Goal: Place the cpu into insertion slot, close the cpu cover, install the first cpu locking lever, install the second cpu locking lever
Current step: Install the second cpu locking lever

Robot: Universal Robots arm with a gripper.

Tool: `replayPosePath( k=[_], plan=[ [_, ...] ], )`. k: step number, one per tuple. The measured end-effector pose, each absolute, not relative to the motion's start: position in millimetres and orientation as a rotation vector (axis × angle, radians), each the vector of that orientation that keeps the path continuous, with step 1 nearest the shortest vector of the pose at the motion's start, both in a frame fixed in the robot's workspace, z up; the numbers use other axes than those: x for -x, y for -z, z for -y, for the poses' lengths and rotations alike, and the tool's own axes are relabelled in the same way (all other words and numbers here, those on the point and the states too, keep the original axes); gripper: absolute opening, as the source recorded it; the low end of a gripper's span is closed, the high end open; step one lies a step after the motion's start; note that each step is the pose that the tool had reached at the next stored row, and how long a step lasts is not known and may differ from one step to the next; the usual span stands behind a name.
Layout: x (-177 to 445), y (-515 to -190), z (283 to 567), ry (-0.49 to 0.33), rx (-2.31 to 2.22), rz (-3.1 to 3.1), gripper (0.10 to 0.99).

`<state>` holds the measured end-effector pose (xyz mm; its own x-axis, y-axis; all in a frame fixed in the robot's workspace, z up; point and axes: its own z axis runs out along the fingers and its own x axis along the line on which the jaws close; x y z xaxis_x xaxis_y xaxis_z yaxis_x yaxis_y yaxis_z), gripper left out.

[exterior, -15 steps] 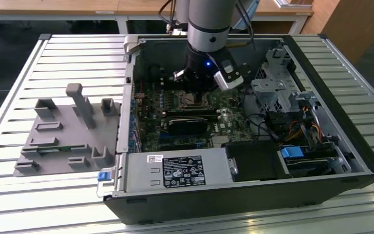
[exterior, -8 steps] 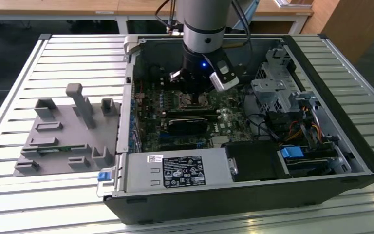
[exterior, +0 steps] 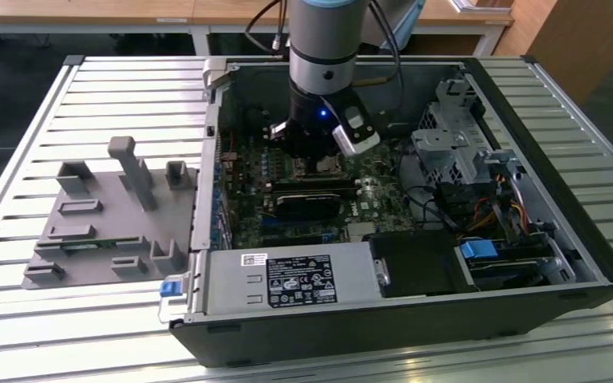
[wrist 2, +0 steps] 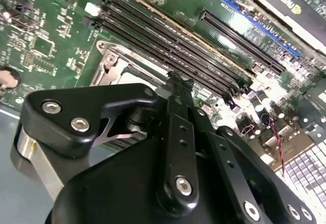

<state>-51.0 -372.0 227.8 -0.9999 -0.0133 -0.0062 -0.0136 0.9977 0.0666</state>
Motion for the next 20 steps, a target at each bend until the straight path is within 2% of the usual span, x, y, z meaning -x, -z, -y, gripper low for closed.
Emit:
replayPosePath(
  k=[7,20],
  plan=[
    [55,-226,381,-0.184,0.021,-3.130,0.106],
    [65,-213,387,-0.228,0.021,-3.127,0.106]
  ],
)
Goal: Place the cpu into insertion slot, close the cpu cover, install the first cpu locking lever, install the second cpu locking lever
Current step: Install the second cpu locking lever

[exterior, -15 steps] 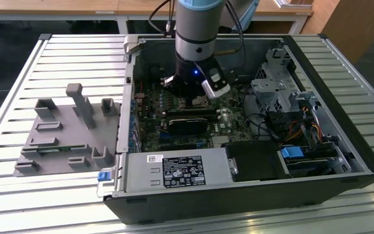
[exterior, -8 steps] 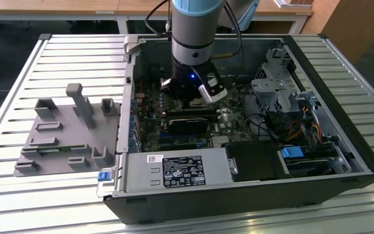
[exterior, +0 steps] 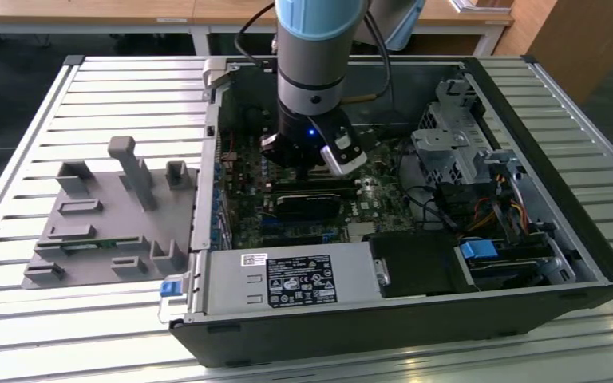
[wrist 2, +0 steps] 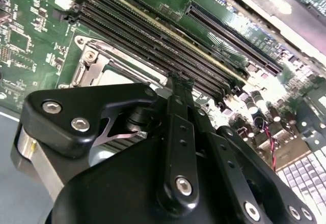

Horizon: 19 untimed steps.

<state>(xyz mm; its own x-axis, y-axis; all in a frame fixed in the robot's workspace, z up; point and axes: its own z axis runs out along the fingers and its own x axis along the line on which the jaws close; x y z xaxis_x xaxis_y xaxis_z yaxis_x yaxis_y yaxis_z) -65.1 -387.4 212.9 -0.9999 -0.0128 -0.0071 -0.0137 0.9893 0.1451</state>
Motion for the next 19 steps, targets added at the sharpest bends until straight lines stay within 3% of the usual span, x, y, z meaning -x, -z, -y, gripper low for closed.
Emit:
replayPosePath(
  k=[19],
  plan=[
    [75,-195,392,-0.348,0.021,-3.115,0.106]
  ],
)
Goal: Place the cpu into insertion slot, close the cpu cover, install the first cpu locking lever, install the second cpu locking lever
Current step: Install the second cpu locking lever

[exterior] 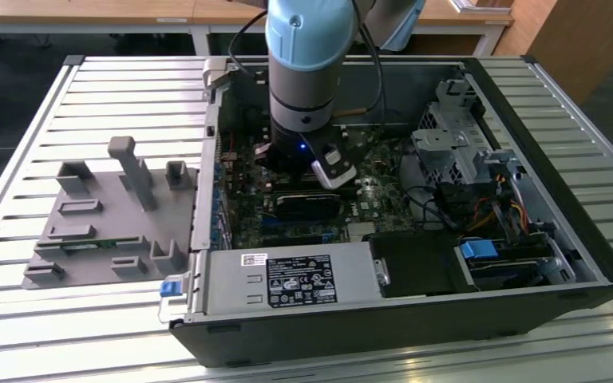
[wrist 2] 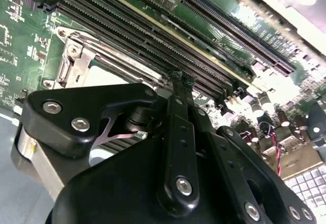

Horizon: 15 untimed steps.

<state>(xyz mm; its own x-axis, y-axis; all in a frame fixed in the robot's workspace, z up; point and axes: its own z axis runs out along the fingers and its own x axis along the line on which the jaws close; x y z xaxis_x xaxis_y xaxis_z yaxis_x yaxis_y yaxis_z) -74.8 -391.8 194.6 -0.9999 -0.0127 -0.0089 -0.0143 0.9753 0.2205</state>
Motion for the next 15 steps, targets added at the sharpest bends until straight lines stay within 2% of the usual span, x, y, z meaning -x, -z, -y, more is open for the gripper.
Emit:
replayPosePath(
  k=[6,15],
  plan=[
    [77.3,-191.9,391.8,-0.392,0.021,-3.109,0.106],
    [79.7,-192.3,392.0,-0.397,0.021,-3.109,0.106]
  ],
)
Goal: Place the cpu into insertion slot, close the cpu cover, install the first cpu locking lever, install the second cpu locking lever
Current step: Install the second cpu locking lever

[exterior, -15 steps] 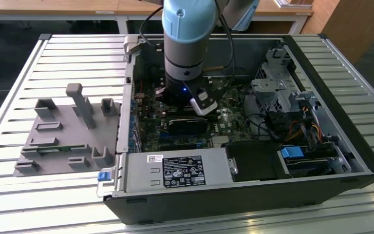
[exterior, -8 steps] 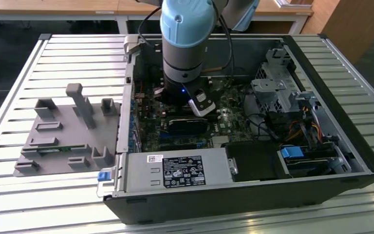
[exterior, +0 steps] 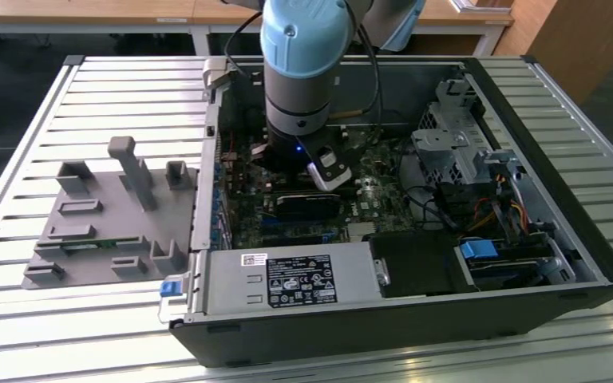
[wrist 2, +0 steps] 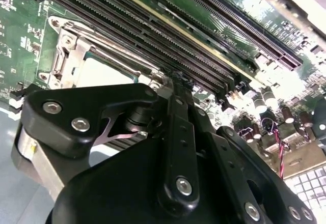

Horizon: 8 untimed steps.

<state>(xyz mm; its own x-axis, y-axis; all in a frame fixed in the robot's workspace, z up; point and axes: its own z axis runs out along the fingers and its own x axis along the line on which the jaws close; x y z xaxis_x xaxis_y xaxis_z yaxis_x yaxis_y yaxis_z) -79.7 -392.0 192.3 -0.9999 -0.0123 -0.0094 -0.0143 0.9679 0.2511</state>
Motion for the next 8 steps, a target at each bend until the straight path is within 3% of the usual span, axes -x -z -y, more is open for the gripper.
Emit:
replayPosePath(
  k=[8],
  plan=[
    [80,-210,392,-0.397,0.021,-3.108,0.106]
  ],
)
